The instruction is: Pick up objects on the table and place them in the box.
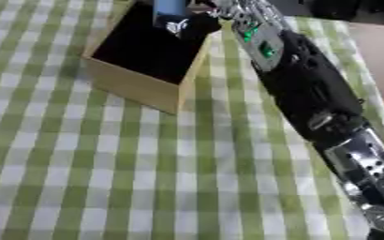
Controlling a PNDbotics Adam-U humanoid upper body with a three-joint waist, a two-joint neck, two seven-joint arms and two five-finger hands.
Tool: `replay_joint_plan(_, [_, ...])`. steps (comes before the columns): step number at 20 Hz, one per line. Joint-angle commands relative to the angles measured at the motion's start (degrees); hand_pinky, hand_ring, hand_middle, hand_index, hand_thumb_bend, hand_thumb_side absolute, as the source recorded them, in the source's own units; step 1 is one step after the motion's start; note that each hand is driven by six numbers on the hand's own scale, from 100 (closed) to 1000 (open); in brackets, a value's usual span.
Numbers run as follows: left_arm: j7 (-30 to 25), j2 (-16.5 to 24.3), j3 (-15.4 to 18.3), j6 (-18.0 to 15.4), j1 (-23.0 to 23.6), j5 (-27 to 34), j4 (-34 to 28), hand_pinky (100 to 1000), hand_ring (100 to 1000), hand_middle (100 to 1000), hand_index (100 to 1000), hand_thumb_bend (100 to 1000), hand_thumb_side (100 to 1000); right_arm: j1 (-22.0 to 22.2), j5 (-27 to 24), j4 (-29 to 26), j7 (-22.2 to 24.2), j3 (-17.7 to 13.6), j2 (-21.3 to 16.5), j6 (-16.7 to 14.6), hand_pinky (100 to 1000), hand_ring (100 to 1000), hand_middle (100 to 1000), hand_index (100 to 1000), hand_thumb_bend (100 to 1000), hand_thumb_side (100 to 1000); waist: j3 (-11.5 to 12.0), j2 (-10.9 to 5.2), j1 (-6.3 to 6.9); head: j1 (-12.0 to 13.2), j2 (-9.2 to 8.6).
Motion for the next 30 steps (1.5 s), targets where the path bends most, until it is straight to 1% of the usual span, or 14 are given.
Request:
replay_joint_plan(1, [-0.2, 0.4, 0.1, 0.0, -0.4, 0.2, -1.1, 668, 672, 633, 703, 206, 633, -1.3, 1.9, 0.6, -0.7, -0.8, -0.6, -0.3, 737, 740, 492, 604, 100, 475, 0.1, -1.11, 0.39, -0.8, -1.13])
replay_joint_plan(2, [-0.2, 0.4, 0.1, 0.0, -0.4, 0.2, -1.1, 668, 672, 633, 702, 206, 634, -1.2, 2.4, 0.8, -0.7, -0.7, -0.5, -0.4, 743, 750, 512, 633, 100, 475, 0.2, -1.09, 0.39, -0.9, -1.24])
replay_joint_plan(3, [-0.2, 0.3, 0.1, 0.0, -0.3, 0.2, -1.1, 668, 672, 633, 702, 206, 634, -1.3, 3.0, 0.9, -0.7, -0.7, -0.4, -0.3, 749, 766, 551, 685, 100, 475, 0.1, -1.08, 0.40, -1.0, -1.30])
replay_joint_plan(6, [-0.3, 0.3, 0.2, 0.1, -0.2, 0.2, -1.1, 668, 669, 632, 702, 205, 635, -1.4, 5.4, 0.6, -0.9, -0.7, -0.4, 0.1, 777, 802, 623, 765, 109, 491, 0.0, -1.11, 0.47, -1.0, -1.26])
replay_joint_plan(7, [-0.3, 0.3, 0.2, 0.1, -0.1, 0.2, -1.1, 668, 667, 630, 702, 205, 636, -1.6, 6.2, 0.4, -0.8, -0.6, -0.4, 0.1, 789, 819, 664, 791, 149, 499, -0.2, -1.14, 0.53, -0.9, -1.18])
replay_joint_plan(11, [-0.2, 0.1, 0.4, 0.2, 0.1, 0.1, -1.1, 668, 666, 630, 702, 203, 635, -2.2, 9.1, -1.4, 0.0, -0.1, -0.7, 0.9, 838, 878, 751, 854, 273, 546, -0.8, -1.33, 0.77, -0.6, -0.76])
replay_joint_plan(13, [-0.2, 0.1, 0.4, 0.2, 0.1, 0.1, -1.1, 668, 665, 630, 702, 204, 634, -2.4, 10.4, -2.2, 0.7, 0.2, -0.8, 1.1, 851, 889, 767, 867, 305, 568, -0.9, -1.44, 0.87, -0.5, -0.66])
replay_joint_plan(18, [-0.4, 0.0, 0.5, 0.3, 0.1, 0.1, -1.1, 668, 665, 630, 702, 202, 634, -2.4, 11.0, -3.6, 2.1, 0.6, -0.8, 1.0, 857, 894, 779, 873, 329, 582, -1.2, -1.69, 0.96, -0.4, -0.53])
replay_joint_plan(24, [-0.5, -0.1, 0.6, 0.4, 0.0, 0.2, -1.1, 668, 665, 630, 702, 201, 634, -2.3, 10.8, -4.0, 2.9, 0.7, -0.8, 0.7, 855, 891, 774, 864, 315, 592, -1.3, -1.93, 0.98, -0.3, -0.48])
replay_joint_plan(30, [-0.5, -0.2, 0.7, 0.6, 0.0, 0.2, -1.1, 669, 665, 631, 702, 200, 633, -2.5, 8.6, -5.6, 2.7, 0.2, -1.3, 1.2, 847, 890, 772, 863, 283, 598, -1.7, -2.39, 1.16, 0.0, -0.45])
